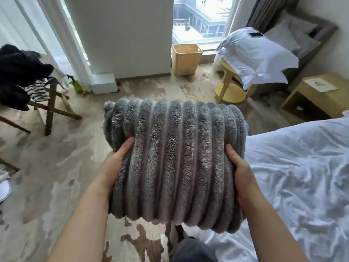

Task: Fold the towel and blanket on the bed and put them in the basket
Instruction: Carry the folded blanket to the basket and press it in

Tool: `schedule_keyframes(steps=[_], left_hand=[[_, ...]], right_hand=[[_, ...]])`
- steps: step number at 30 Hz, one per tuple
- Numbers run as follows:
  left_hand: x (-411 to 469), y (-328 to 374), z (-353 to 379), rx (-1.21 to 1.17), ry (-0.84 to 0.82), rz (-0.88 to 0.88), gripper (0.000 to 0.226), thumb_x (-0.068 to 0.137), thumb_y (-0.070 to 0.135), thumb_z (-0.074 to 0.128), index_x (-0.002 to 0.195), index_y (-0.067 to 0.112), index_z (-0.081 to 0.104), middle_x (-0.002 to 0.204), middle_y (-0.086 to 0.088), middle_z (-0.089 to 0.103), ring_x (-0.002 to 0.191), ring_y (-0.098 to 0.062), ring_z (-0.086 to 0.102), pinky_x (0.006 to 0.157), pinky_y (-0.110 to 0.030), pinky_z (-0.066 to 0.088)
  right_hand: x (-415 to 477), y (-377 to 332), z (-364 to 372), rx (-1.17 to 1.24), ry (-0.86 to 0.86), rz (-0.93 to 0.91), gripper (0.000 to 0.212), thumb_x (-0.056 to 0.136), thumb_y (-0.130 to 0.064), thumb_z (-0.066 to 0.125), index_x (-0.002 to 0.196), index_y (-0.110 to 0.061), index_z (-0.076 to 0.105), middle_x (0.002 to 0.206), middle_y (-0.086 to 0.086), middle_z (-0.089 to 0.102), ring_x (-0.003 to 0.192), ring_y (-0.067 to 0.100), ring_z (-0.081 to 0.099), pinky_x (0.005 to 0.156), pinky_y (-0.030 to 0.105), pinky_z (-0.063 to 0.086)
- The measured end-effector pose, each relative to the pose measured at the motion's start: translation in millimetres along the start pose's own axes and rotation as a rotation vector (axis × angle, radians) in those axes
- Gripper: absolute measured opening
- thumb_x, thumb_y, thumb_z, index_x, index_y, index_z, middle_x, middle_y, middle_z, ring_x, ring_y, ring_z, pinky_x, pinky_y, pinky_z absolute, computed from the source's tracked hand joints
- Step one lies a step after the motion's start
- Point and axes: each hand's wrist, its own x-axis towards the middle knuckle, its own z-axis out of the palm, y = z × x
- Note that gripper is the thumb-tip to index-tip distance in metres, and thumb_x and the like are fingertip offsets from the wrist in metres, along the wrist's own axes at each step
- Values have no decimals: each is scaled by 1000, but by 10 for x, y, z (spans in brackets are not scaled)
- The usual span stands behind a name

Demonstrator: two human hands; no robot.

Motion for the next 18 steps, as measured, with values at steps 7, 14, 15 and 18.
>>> schedule_keyframes(steps=[7, 14, 15, 18], left_hand=[[1914, 578, 674, 3, -154, -59, 82, 58, 61, 80, 124, 14, 64, 114, -14, 69, 106, -29, 66, 101, -46, 46], [3736, 1675, 1188, 22, -202, -113, 79, 63, 63, 78, 124, 16, 64, 122, -15, 66, 113, -35, 61, 105, -52, 40], [3927, 1840, 1239, 24, -196, -106, 76, 63, 63, 78, 122, 16, 65, 119, -15, 67, 111, -35, 63, 103, -52, 42], [4551, 2244, 1323, 30, -159, -75, 71, 61, 63, 80, 115, 17, 70, 111, -15, 71, 103, -34, 68, 97, -51, 47]], right_hand=[[1598, -720, 116, 69, 149, -69, 68, 61, -58, 76, 112, -14, 71, 109, 11, 72, 104, 28, 68, 102, 46, 45], [3551, -1629, 516, 89, 168, -74, 64, 58, -62, 77, 109, -23, 73, 109, 7, 73, 103, 28, 69, 100, 47, 46], [3784, -1764, 580, 95, 168, -87, 67, 57, -63, 76, 111, -23, 72, 110, 6, 73, 104, 27, 68, 101, 47, 46], [4481, -2101, 781, 90, 158, -108, 83, 52, -68, 77, 121, -23, 66, 115, 3, 71, 109, 24, 66, 103, 46, 43]])
